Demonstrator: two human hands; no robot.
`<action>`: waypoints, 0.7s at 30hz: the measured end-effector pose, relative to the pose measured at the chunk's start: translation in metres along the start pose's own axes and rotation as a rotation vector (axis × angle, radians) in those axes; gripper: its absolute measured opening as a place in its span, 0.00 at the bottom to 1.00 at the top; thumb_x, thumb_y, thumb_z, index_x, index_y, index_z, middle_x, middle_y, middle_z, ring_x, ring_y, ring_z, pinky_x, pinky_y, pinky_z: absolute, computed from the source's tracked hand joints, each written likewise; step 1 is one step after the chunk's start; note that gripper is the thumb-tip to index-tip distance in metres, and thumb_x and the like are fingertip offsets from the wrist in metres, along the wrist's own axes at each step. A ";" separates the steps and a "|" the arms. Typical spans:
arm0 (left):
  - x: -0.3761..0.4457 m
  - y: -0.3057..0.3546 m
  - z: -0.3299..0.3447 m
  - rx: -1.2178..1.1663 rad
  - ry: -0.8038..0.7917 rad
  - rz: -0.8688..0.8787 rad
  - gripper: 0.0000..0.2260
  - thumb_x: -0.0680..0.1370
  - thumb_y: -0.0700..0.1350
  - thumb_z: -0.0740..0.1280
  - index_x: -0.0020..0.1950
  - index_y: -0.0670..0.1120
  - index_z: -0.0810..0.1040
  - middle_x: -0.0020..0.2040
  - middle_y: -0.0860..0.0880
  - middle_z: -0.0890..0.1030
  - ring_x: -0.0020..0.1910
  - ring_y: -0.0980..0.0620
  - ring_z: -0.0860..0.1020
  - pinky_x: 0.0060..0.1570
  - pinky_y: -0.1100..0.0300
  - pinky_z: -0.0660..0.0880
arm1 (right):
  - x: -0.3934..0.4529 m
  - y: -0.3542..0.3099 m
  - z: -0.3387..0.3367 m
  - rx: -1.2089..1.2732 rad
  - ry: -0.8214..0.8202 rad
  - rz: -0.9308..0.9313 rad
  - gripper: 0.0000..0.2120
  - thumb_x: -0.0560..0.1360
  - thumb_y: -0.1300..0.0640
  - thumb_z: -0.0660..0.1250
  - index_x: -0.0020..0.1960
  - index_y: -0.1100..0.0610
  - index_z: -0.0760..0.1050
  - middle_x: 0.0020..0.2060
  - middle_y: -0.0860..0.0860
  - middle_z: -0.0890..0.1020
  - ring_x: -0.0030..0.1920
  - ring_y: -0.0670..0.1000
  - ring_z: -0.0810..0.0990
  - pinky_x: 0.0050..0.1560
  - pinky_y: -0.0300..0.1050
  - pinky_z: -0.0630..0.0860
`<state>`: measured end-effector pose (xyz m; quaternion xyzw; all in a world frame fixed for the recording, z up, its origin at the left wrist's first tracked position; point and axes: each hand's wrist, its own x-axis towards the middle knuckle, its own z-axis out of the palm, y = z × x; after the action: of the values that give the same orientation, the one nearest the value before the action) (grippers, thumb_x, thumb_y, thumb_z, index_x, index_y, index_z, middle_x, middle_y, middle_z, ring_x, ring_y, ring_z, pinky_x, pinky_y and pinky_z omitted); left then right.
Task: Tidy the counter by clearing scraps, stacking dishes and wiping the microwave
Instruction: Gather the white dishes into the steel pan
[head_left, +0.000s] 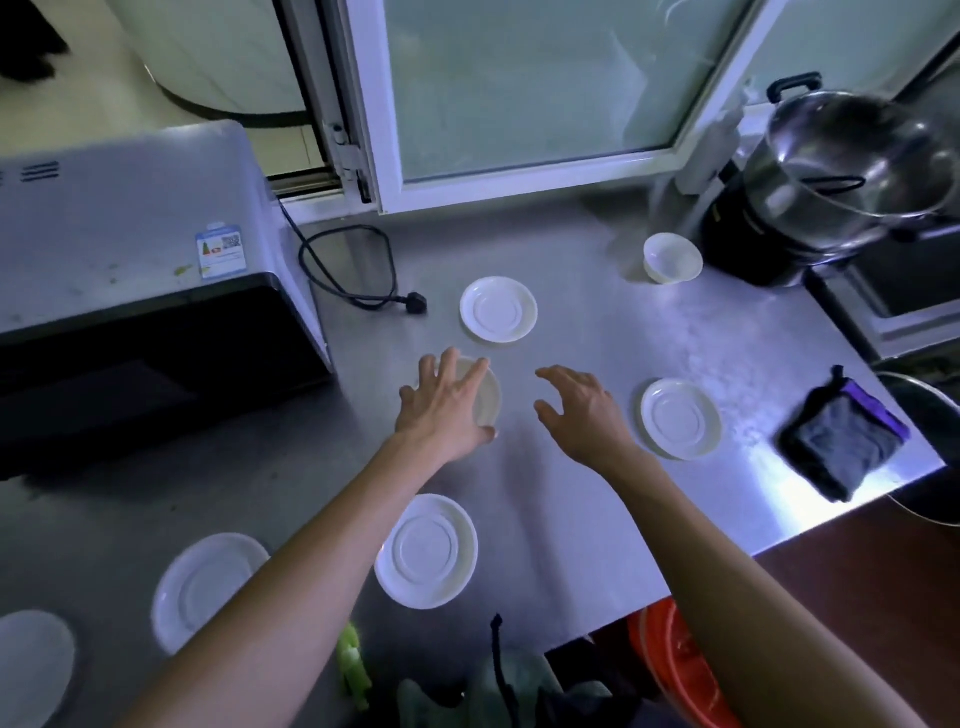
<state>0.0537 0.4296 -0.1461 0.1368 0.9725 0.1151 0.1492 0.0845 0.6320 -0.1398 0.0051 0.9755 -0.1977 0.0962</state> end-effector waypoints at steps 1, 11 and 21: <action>0.006 0.006 0.001 0.009 -0.002 0.001 0.44 0.68 0.64 0.73 0.77 0.58 0.54 0.72 0.48 0.55 0.71 0.41 0.56 0.60 0.39 0.69 | 0.003 0.007 -0.002 0.005 -0.002 0.002 0.23 0.80 0.50 0.64 0.73 0.51 0.68 0.72 0.49 0.73 0.71 0.55 0.69 0.68 0.56 0.69; 0.093 0.104 0.018 0.061 -0.026 -0.006 0.42 0.69 0.64 0.72 0.76 0.58 0.54 0.72 0.49 0.53 0.71 0.42 0.55 0.57 0.40 0.69 | 0.063 0.127 -0.041 0.043 0.000 0.044 0.23 0.80 0.51 0.63 0.74 0.52 0.67 0.73 0.49 0.70 0.72 0.55 0.67 0.68 0.54 0.66; 0.193 0.197 0.028 0.104 -0.022 0.005 0.43 0.68 0.65 0.72 0.77 0.58 0.55 0.74 0.48 0.56 0.72 0.42 0.56 0.59 0.40 0.72 | 0.153 0.239 -0.076 0.043 0.006 0.127 0.29 0.76 0.50 0.68 0.75 0.52 0.65 0.78 0.53 0.62 0.76 0.57 0.61 0.67 0.56 0.65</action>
<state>-0.0688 0.6772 -0.1702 0.1478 0.9752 0.0634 0.1522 -0.0683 0.8772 -0.1922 0.0696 0.9690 -0.2124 0.1057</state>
